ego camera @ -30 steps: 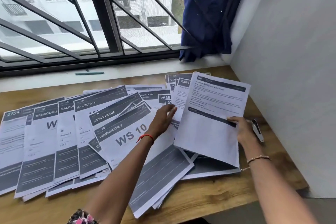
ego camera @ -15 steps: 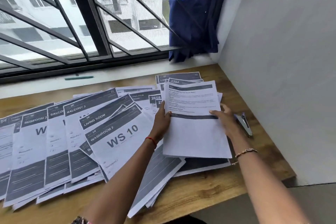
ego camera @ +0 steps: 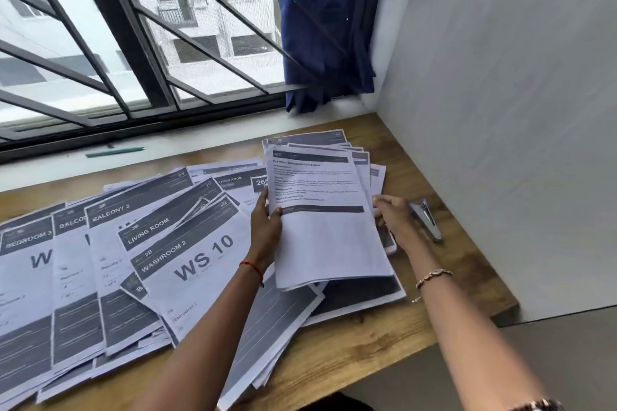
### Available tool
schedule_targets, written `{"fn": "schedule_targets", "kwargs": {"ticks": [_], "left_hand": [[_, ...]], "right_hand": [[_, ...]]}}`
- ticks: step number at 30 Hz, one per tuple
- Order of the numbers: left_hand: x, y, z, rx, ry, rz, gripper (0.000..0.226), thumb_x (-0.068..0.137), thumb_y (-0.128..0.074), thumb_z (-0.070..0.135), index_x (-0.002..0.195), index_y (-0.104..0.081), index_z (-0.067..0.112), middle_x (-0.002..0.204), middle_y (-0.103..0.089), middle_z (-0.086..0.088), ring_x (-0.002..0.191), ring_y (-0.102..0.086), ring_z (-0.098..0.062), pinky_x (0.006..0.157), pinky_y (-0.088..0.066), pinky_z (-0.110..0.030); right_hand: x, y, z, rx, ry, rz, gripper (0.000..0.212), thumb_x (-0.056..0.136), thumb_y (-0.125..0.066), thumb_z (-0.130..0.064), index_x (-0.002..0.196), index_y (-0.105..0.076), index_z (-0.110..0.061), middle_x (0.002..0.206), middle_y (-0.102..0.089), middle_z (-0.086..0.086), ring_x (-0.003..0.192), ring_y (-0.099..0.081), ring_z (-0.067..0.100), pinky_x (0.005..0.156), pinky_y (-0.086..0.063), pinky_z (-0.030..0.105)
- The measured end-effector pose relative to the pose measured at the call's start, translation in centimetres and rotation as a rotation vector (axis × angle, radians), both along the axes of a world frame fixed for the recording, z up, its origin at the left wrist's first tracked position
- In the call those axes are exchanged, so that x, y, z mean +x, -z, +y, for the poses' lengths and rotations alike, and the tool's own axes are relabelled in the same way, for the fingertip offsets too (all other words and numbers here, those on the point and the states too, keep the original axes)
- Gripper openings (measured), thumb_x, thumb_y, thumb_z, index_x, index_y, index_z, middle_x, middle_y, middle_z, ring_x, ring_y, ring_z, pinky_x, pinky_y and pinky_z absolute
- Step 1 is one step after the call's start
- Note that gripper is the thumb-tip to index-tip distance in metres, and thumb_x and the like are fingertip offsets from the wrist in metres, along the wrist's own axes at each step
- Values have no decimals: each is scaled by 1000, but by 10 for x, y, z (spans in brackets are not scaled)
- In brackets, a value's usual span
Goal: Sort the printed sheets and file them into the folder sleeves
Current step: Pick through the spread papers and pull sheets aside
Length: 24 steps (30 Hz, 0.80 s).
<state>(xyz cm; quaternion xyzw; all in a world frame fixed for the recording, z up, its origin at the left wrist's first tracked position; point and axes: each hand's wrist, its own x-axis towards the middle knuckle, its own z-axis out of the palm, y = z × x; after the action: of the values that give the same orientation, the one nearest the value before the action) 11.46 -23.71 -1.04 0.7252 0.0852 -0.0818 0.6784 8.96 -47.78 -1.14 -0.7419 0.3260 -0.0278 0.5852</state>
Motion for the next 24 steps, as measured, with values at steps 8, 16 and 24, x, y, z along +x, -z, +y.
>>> {"fn": "schedule_targets", "kwargs": {"ticks": [8, 16, 24], "left_hand": [[11, -5, 15, -51, -112, 17, 54, 94, -46, -4, 143, -33, 12, 121, -59, -16, 94, -58, -24, 87, -48, -34], [16, -7, 18, -114, -120, 26, 54, 94, -45, -5, 143, -34, 14, 118, -61, -22, 92, -60, -29, 93, -48, -47], [18, -5, 8, -136, -91, 43, 56, 94, -44, -4, 145, -30, 14, 122, -59, -21, 99, -59, -30, 98, -45, -50]], "right_hand": [[9, 7, 2, -466, -76, 166, 31, 89, -56, -15, 117, -60, -2, 120, -53, 20, 114, -48, 36, 90, -39, 34], [19, 8, 9, -338, -68, 166, 29, 87, -63, -18, 110, -63, 0, 117, -61, 18, 97, -61, 32, 72, -45, 29], [13, 0, 6, -320, -21, 71, 21, 88, -60, -8, 102, -64, 7, 110, -66, 17, 92, -60, 29, 69, -39, 26]]}}
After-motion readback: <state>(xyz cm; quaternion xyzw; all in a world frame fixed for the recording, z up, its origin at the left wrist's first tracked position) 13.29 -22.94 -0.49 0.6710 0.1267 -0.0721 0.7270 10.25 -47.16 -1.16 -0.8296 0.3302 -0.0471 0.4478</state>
